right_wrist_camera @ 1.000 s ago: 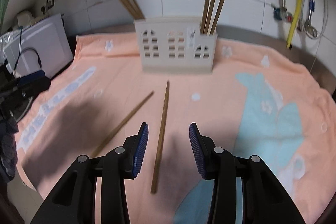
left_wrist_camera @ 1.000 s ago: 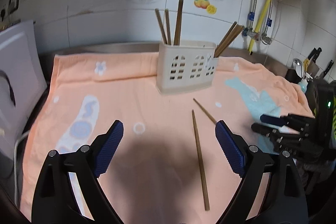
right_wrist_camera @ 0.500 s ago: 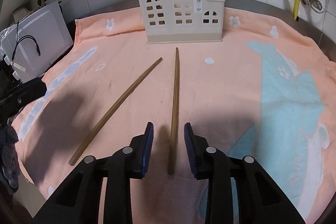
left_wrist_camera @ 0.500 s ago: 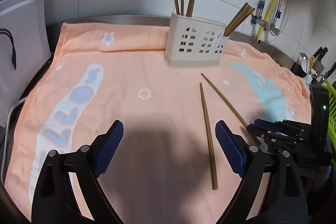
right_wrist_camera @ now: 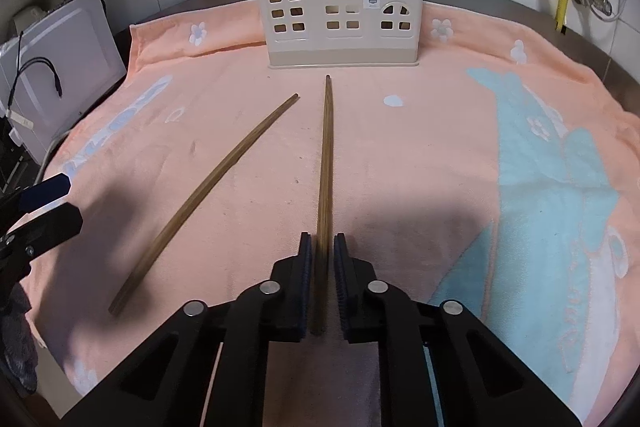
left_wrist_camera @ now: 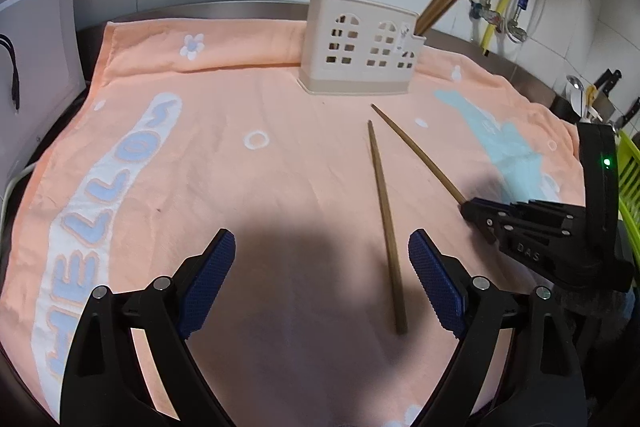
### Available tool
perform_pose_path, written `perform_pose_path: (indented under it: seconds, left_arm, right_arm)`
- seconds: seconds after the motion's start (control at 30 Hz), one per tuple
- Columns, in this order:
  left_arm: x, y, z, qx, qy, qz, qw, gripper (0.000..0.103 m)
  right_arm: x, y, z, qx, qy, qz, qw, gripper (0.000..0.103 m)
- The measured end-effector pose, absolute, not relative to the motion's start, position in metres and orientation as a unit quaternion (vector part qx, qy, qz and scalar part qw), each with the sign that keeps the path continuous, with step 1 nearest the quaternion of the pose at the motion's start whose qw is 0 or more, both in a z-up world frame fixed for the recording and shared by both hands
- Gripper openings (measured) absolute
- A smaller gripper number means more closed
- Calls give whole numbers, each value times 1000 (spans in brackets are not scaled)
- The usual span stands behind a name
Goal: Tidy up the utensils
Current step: 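Move the left tool back and grasp the last loose wooden chopstick, then lift the chopstick upright with the left tool and carry it over the caddy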
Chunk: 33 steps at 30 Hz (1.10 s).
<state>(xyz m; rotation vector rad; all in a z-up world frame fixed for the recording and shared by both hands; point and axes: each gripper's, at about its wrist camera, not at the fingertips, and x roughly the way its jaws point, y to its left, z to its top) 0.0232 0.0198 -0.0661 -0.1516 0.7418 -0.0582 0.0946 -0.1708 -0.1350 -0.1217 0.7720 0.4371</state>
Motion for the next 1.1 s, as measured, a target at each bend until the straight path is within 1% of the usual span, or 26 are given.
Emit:
perform_pose_path:
  seconds: [0.07,0.1,0.2,0.23,0.3,0.33,0.4,0.47,0.5,0.6,0.73,0.83,1.03,1.1]
  left_arm:
    - [22,15,-68,-69,363,-30,929,85]
    - [22,13,-68,-66,365,-32,928,80]
    - [22,5,-72,-63,370,-45,926,71]
    - [22,1,-74,-62,374,-51,924,70]
    - [23,-5,-77,-59,378,-59,922,61]
    - [24,-8,-79,-58,379,-66,921,58]
    - [26,-13,-81,-59,382,-75,919,48]
    - [30,-17,-85,-59,388,-83,916,42]
    - [31,-18,-86,-60,390,-86,915,36]
    - [36,-23,-91,-62,399,-100,909,24]
    - [45,-27,-96,-59,410,-95,905,20]
    - [50,-28,-99,-56,414,-89,904,15]
    - [51,-30,-99,-49,414,-78,906,13]
    - [50,-32,-98,-37,413,-72,907,9]
  right_arm:
    - [93,-170,-135,-66,370,208,903,7]
    - [92,-170,-136,-69,368,206,904,7]
    - [92,-172,-135,-68,366,206,905,7]
    - [91,-172,-135,-66,366,206,905,7]
    - [90,-175,-134,-63,364,205,906,6]
    - [89,-176,-133,-62,363,206,907,6]
    - [87,-180,-130,-58,360,207,908,6]
    - [84,-183,-126,-55,355,208,910,6]
    - [82,-184,-124,-53,353,209,911,6]
    - [78,-187,-117,-48,344,211,914,6]
    - [71,-188,-107,-43,331,218,917,6]
    - [67,-188,-102,-41,326,223,918,6]
    - [63,-190,-96,-37,319,227,920,6]
    - [62,-191,-95,-35,319,228,919,6]
